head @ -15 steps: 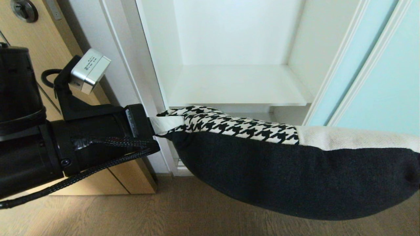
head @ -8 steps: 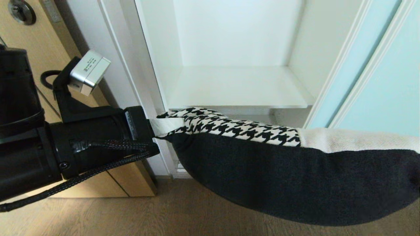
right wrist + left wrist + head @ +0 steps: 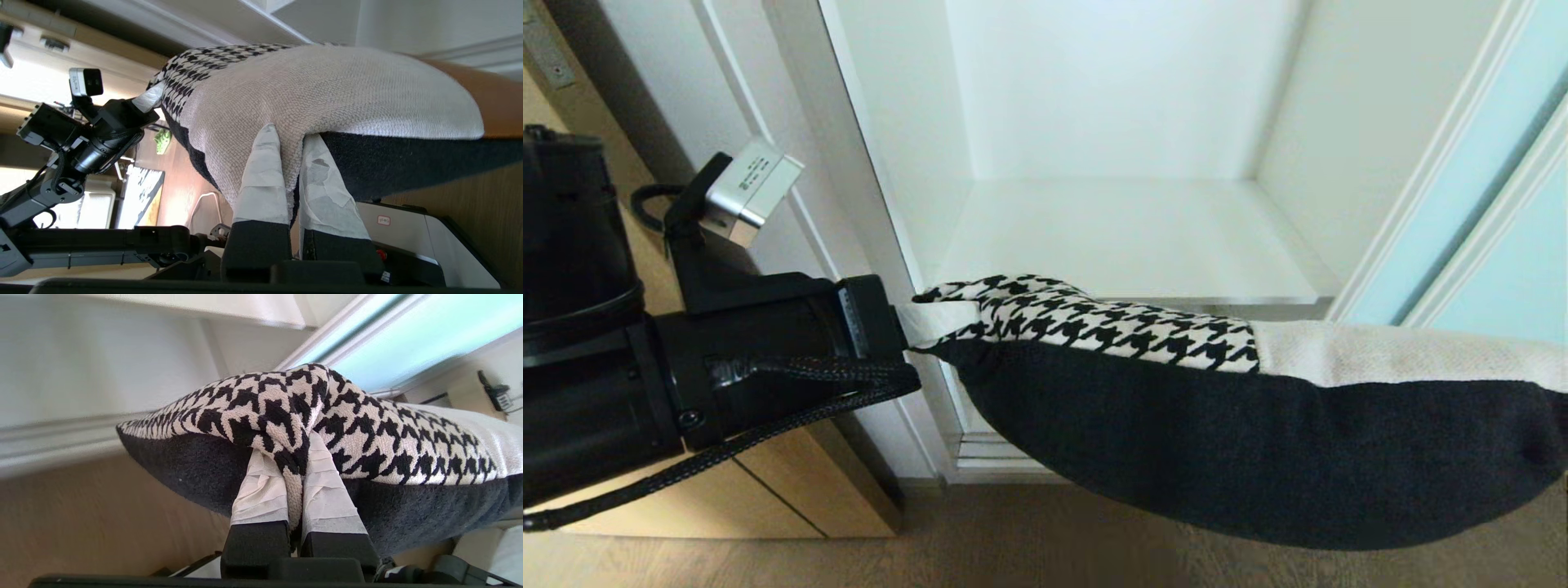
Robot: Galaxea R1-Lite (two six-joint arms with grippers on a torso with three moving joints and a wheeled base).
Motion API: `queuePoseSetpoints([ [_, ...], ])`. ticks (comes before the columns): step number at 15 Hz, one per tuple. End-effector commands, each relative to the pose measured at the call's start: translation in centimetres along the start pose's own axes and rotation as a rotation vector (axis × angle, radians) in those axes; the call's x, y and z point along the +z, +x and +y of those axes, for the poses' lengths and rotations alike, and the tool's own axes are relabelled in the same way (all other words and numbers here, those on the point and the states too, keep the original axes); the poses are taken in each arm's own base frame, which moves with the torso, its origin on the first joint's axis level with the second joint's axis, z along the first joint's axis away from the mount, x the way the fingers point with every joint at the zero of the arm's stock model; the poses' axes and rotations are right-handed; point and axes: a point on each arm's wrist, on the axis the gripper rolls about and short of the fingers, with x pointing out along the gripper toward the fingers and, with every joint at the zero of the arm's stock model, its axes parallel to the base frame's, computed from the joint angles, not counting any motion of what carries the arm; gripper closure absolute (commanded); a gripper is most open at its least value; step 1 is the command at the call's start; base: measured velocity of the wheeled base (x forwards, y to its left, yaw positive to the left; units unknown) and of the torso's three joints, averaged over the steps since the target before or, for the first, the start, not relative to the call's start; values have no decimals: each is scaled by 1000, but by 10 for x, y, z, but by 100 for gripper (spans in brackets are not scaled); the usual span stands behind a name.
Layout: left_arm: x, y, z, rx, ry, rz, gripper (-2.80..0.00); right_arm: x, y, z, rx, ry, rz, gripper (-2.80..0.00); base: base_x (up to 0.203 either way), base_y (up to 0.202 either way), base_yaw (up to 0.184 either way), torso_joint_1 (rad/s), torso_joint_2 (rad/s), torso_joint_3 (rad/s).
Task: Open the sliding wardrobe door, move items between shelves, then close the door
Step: Place the pillow on the higher shelf
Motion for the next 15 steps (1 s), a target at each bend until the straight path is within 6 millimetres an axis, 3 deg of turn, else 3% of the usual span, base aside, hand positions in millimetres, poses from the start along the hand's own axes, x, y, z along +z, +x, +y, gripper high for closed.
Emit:
queuePoseSetpoints([
  [1,0,0,0,-1,-2,2,0,1,1,0,6,5,8,0,197,0,1,4,5,4],
  [3,1,-1,-1,-5,1,-7,0,2,1,1,11,3,5,0,165,0,3,4,4,-1],
  [10,26,-2,-13,7,76,-74,0,17,-6,20,55,-46,-52,0,0,0,0,0,0,0],
  [15,47,14,-22,9,80,-99,0,64,18,37,68,-74,-80,0,0,0,0,0,0,0],
])
